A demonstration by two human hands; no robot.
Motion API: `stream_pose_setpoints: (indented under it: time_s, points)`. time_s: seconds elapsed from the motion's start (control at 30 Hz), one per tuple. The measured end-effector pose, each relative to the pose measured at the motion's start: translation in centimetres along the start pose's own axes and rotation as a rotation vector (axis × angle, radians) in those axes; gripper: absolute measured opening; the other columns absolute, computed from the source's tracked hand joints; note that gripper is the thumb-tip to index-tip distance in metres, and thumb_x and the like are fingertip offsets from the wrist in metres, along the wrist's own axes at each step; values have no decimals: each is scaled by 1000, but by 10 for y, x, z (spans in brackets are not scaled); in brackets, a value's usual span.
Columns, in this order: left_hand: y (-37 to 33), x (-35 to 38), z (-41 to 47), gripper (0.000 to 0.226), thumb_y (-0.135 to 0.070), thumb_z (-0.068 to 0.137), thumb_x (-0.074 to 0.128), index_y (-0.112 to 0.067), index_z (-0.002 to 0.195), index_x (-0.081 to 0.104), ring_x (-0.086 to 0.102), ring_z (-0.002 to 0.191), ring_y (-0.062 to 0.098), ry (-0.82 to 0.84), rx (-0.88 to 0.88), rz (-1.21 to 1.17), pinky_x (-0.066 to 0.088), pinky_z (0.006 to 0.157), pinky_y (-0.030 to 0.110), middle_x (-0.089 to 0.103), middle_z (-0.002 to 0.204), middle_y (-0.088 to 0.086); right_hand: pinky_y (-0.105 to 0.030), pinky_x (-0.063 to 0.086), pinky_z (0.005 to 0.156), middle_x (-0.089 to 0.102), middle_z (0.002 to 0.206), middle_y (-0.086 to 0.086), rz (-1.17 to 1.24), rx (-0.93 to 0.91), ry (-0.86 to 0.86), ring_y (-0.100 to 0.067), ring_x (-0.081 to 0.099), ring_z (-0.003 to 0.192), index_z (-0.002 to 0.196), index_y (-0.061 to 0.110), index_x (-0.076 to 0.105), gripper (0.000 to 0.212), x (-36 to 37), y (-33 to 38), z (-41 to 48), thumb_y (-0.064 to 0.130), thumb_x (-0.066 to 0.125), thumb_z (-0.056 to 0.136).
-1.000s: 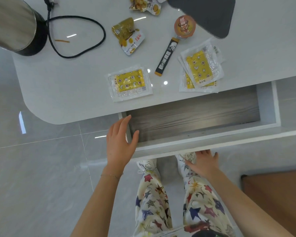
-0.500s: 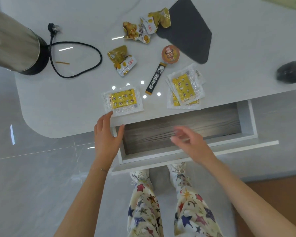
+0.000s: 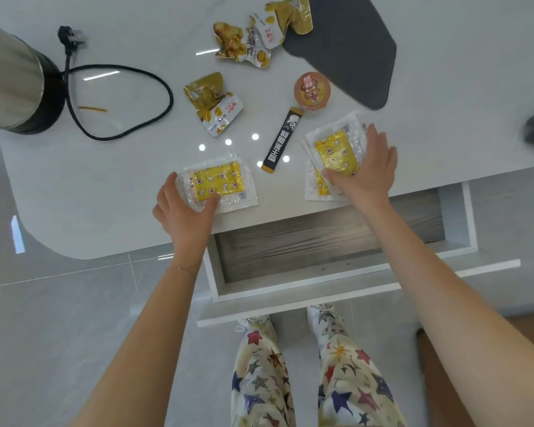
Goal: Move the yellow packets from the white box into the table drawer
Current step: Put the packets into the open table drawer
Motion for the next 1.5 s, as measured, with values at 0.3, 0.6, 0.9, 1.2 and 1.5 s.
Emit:
stream_pose_setpoints:
  time_s: [0.3, 0.6, 0.9, 1.2, 1.5]
  points:
    - [-10, 19, 1, 73, -25, 75, 78, -14, 135, 38, 37, 110, 23, 75, -167, -66, 37, 103, 41, 47, 112, 5, -51, 38, 100, 33, 145, -1, 38, -17, -1, -28, 33, 131, 148, 29, 22, 100, 12, 17, -17, 32, 83, 68]
    - [-20, 27, -28, 43, -12, 78, 74, -13, 106, 41, 38, 101, 14, 117, -92, -157, 39, 82, 23, 50, 105, 1, -26, 51, 87, 56, 120, 4, 325, 14, -87, -13, 55, 108, 132, 18, 47, 69, 24, 4, -47, 15, 80, 71]
    - [21, 40, -87, 38, -1, 86, 66, -20, 111, 45, 66, 98, 11, 351, -183, -582, 56, 82, 27, 64, 107, 3, -26, 54, 71, 64, 96, 8, 691, 263, 75, -8, 64, 88, 96, 33, 55, 39, 42, -44, -114, 5, 73, 76]
    - [119, 111, -96, 42, 4, 90, 59, -16, 121, 41, 60, 112, 27, 455, -467, -537, 57, 79, 28, 59, 119, 8, -24, 52, 66, 69, 102, -1, 708, 461, 306, -19, 66, 97, 106, 20, 61, 38, 135, -112, -113, -1, 73, 77]
    - [146, 141, -70, 59, -7, 87, 66, -12, 137, 36, 54, 119, 24, 318, -406, -403, 45, 104, 45, 55, 127, 4, -30, 51, 84, 63, 110, -1, 462, 333, 263, -20, 62, 103, 120, 17, 50, 52, 190, -119, -66, 5, 75, 75]
Point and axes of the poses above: each hand's wrist, its own z-axis towards the middle knuckle, its own x-axis out of the palm, y = z × x, the point moved 9 cm from there along z, towards the middle knuckle
